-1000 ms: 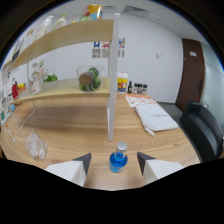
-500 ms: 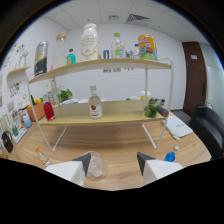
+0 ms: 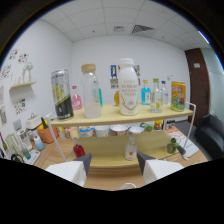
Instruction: Make me a cup of Mount Fuji.
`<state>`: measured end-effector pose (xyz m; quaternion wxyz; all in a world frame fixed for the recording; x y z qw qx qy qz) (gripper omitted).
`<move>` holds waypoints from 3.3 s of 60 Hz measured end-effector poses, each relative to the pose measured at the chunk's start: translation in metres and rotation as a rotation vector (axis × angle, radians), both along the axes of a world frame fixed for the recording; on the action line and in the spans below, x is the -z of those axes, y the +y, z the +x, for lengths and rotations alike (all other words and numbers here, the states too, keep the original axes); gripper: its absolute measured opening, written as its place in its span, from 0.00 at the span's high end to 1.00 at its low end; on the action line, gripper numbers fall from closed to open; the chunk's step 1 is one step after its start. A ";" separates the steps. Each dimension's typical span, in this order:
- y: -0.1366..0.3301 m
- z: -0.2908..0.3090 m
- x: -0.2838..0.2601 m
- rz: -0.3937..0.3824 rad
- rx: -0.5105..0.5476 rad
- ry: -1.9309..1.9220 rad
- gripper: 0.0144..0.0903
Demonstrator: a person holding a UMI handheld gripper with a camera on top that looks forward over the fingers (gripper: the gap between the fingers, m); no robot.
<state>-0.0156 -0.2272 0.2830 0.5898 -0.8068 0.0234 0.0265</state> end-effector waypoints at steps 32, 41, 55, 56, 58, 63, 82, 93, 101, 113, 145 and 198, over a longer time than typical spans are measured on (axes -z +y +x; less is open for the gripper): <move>0.120 -0.055 -0.110 0.099 -0.027 -0.007 0.22; 0.135 -0.057 -0.104 0.063 -0.022 0.009 0.55; 0.127 -0.058 -0.108 0.068 -0.027 -0.028 0.67; 0.125 -0.058 -0.111 0.074 -0.030 -0.034 0.68; 0.121 -0.058 -0.115 0.089 -0.032 -0.042 0.69; 0.105 -0.058 -0.124 0.112 -0.048 -0.048 0.70; 0.029 -0.050 -0.020 0.019 -0.031 0.021 0.70; 0.007 -0.050 0.084 -0.045 0.002 0.047 0.70; 0.002 -0.053 0.133 -0.065 0.015 0.112 0.70; 0.007 -0.055 0.165 -0.064 0.070 0.478 0.70; 0.021 -0.063 0.151 -0.068 0.169 1.551 0.70; 0.021 -0.053 0.103 0.112 0.064 0.419 0.70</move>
